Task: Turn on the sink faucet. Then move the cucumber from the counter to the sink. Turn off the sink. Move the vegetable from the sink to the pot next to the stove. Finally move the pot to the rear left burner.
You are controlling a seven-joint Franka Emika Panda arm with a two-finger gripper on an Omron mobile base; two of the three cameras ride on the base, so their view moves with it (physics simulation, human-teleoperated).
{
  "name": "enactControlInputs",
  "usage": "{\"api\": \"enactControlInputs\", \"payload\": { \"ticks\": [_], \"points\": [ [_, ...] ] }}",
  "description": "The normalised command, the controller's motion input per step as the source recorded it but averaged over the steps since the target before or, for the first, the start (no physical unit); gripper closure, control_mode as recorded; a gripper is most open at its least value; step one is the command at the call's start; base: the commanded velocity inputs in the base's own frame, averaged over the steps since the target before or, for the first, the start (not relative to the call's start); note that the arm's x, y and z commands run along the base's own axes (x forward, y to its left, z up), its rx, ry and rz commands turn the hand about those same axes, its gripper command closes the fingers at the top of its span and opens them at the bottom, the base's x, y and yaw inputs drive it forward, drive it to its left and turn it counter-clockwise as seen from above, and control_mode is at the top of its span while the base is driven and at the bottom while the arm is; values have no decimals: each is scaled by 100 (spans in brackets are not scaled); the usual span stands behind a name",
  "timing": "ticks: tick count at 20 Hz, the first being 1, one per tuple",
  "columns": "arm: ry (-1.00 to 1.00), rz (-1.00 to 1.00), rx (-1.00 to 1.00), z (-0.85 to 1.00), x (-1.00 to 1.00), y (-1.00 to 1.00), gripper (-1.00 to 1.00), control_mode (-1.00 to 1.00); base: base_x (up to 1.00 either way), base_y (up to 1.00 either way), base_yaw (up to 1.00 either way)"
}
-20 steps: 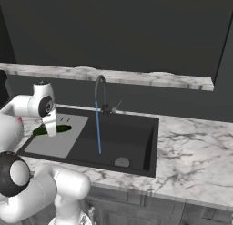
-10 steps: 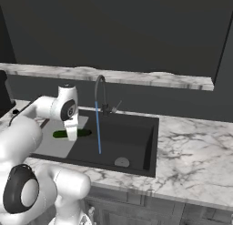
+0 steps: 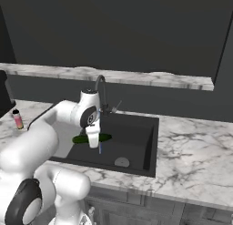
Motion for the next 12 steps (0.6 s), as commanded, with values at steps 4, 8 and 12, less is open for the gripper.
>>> {"api": "enactControlInputs", "payload": {
  "ticks": [4, 8, 12],
  "points": [
    [0, 0, 1, 0, 0, -84, 100, -100, 0, 0, 0],
    [0, 0, 0, -10, 5, -73, 100, -100, 0, 0, 0],
    [0, 4, 0, -28, 46, -34, 100, -100, 0, 0, 0]
  ]
}}
